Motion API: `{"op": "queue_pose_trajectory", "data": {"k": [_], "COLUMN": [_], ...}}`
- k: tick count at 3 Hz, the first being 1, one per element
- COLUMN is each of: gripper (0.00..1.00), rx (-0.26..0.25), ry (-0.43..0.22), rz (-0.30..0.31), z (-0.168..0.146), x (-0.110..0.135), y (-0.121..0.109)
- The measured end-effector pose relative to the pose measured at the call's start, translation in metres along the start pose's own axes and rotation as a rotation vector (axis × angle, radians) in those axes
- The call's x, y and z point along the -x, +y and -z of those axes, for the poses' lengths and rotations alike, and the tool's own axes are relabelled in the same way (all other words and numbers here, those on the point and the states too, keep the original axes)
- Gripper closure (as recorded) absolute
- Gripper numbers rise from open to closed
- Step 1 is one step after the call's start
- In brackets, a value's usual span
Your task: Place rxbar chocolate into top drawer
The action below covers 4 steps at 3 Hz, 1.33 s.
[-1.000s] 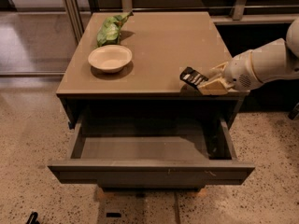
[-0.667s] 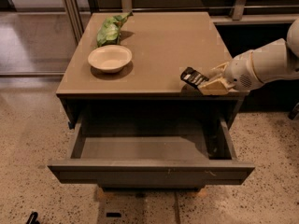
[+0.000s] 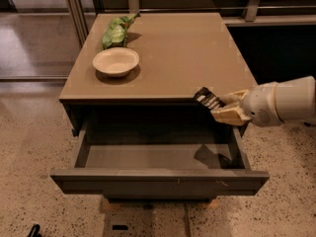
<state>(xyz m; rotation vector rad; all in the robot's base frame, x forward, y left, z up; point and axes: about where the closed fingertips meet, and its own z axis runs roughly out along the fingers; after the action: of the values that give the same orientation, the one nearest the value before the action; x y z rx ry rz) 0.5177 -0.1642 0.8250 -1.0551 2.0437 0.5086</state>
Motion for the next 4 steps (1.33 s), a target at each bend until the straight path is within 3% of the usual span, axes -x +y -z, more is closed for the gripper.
{"op": "queue_pose_trajectory", "data": {"k": [1, 2, 4], "gripper": [1.0, 1.0, 1.0], "rx": [-0.014, -0.015, 0.01], "ry": [-0.04, -0.038, 0.041], "rz": [-0.085, -0.142, -0.203], "z": [-0.007, -0.022, -0.073], "x": [-0.024, -0.044, -0.076], "y": [0.018, 0.021, -0.007]}}
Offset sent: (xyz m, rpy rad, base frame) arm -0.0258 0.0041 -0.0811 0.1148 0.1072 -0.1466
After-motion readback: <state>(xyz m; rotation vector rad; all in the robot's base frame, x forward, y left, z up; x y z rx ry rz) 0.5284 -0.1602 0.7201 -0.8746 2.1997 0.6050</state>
